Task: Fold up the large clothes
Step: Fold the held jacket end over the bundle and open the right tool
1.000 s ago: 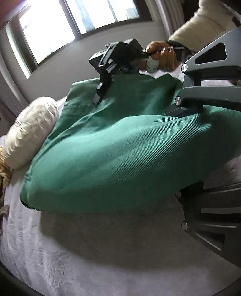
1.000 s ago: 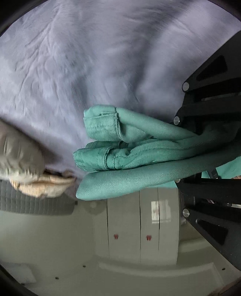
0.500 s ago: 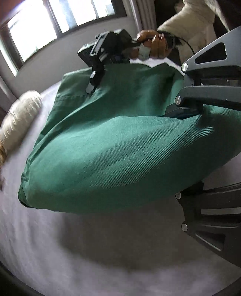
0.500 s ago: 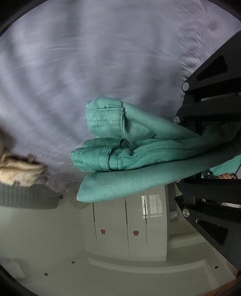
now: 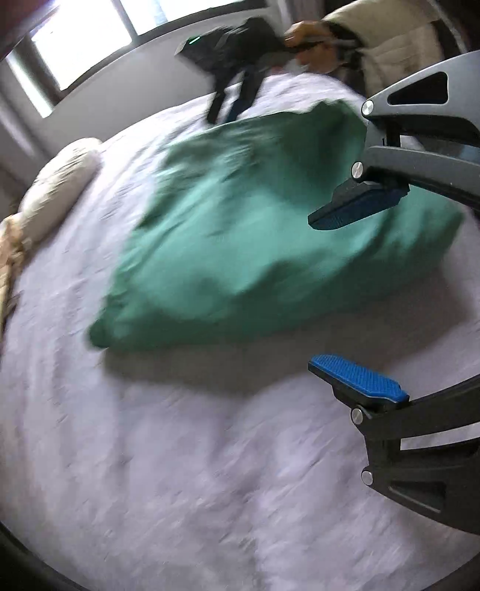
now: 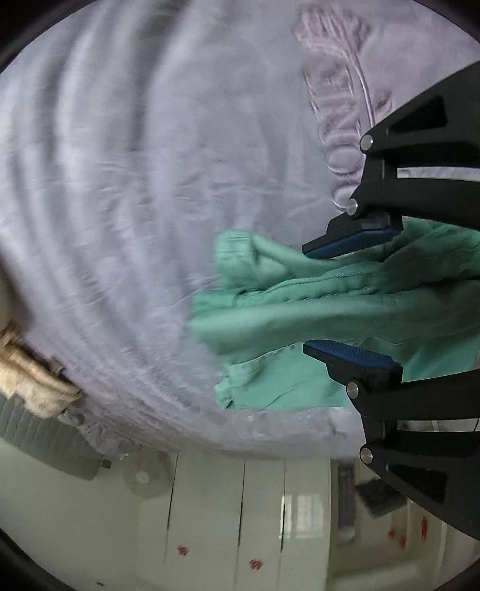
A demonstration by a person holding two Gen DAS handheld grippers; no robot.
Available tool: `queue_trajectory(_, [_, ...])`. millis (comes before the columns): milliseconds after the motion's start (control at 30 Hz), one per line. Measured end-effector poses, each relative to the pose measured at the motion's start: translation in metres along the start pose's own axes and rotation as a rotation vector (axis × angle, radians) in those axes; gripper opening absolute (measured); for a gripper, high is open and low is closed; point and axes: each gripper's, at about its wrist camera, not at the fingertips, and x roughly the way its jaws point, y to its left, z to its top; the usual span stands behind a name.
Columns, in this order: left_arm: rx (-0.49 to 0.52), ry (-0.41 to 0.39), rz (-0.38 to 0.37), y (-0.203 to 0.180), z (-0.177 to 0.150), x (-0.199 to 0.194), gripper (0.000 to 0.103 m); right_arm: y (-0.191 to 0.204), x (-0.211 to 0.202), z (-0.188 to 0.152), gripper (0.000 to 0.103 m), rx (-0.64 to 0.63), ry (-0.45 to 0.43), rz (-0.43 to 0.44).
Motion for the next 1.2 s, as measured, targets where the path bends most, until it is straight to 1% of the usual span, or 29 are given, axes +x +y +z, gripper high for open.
queue_trajectory(67, [-0.026,-0.050,0.041,0.011,0.020,0.005,0.072,0.011,0.001,0.008,0.051,-0.043,-0.007,0.008])
queue_trajectory(133, [-0.050,-0.079,0.049,0.005,0.032,0.017,0.072,0.010,0.011,0.013,0.050,-0.062,0.013,-0.010])
queue_trajectory(167, [-0.056,-0.086,0.063,0.002,0.039,0.027,0.072,0.012,0.020,0.017,0.033,-0.073,0.026,-0.028])
queue_trajectory(200, [-0.053,-0.088,0.079,-0.002,0.045,0.036,0.072,0.014,0.022,0.015,0.019,-0.087,0.022,-0.083])
queue_trajectory(233, [-0.049,-0.087,0.095,-0.002,0.047,0.039,0.072,0.013,0.029,0.020,0.011,-0.096,0.023,-0.146])
queue_trajectory(267, [-0.039,-0.079,0.131,-0.006,0.050,0.050,0.072,0.008,0.033,0.020,0.010,-0.092,0.018,-0.170])
queue_trajectory(300, [-0.034,-0.077,0.139,-0.009,0.055,0.056,0.072,0.002,0.036,0.023,0.010,-0.075,0.014,-0.186])
queue_trajectory(367, [-0.021,-0.072,0.151,-0.014,0.050,0.067,0.072,-0.015,0.045,0.030,0.009,-0.024,0.016,-0.190])
queue_trajectory(400, [-0.019,-0.073,0.158,-0.020,0.050,0.072,0.081,-0.021,0.050,0.033,0.009,-0.004,0.014,-0.189])
queue_trajectory(433, [-0.015,-0.077,0.176,-0.021,0.048,0.074,0.086,-0.030,0.054,0.034,0.007,0.014,0.013,-0.190])
queue_trajectory(467, [-0.016,-0.081,0.193,-0.025,0.051,0.079,0.087,-0.038,0.057,0.035,0.004,0.040,0.013,-0.179])
queue_trajectory(533, [-0.024,-0.078,0.191,-0.024,0.049,0.078,0.087,-0.047,0.058,0.035,0.004,0.073,0.018,-0.146])
queue_trajectory(633, [-0.035,-0.071,0.196,-0.024,0.052,0.082,0.087,-0.045,0.057,0.034,0.003,0.041,0.031,-0.154])
queue_trajectory(700, [-0.036,-0.069,0.208,-0.025,0.053,0.082,0.087,-0.041,0.056,0.036,0.005,0.042,0.034,-0.142])
queue_trajectory(733, [-0.034,-0.070,0.213,-0.026,0.053,0.083,0.087,-0.038,0.053,0.037,0.010,0.040,0.034,-0.124])
queue_trajectory(800, [-0.036,-0.071,0.218,-0.026,0.053,0.083,0.087,-0.035,0.053,0.039,0.012,0.048,0.049,-0.092])
queue_trajectory(867, [-0.040,-0.071,0.218,-0.026,0.052,0.083,0.087,-0.031,0.052,0.038,0.025,0.049,0.061,-0.069])
queue_trajectory(933, [-0.043,-0.071,0.217,-0.025,0.052,0.083,0.087,-0.025,0.052,0.034,0.033,0.028,0.068,-0.073])
queue_trajectory(1000, [-0.041,-0.071,0.219,-0.025,0.052,0.082,0.087,-0.017,0.056,0.032,0.033,0.004,0.074,-0.082])
queue_trajectory(1133, [-0.034,-0.068,0.222,-0.026,0.053,0.082,0.087,-0.003,0.067,0.033,0.033,-0.046,0.070,-0.150])
queue_trajectory(1200, [-0.032,-0.068,0.222,-0.026,0.052,0.082,0.087,-0.001,0.069,0.032,0.031,-0.049,0.065,-0.177])
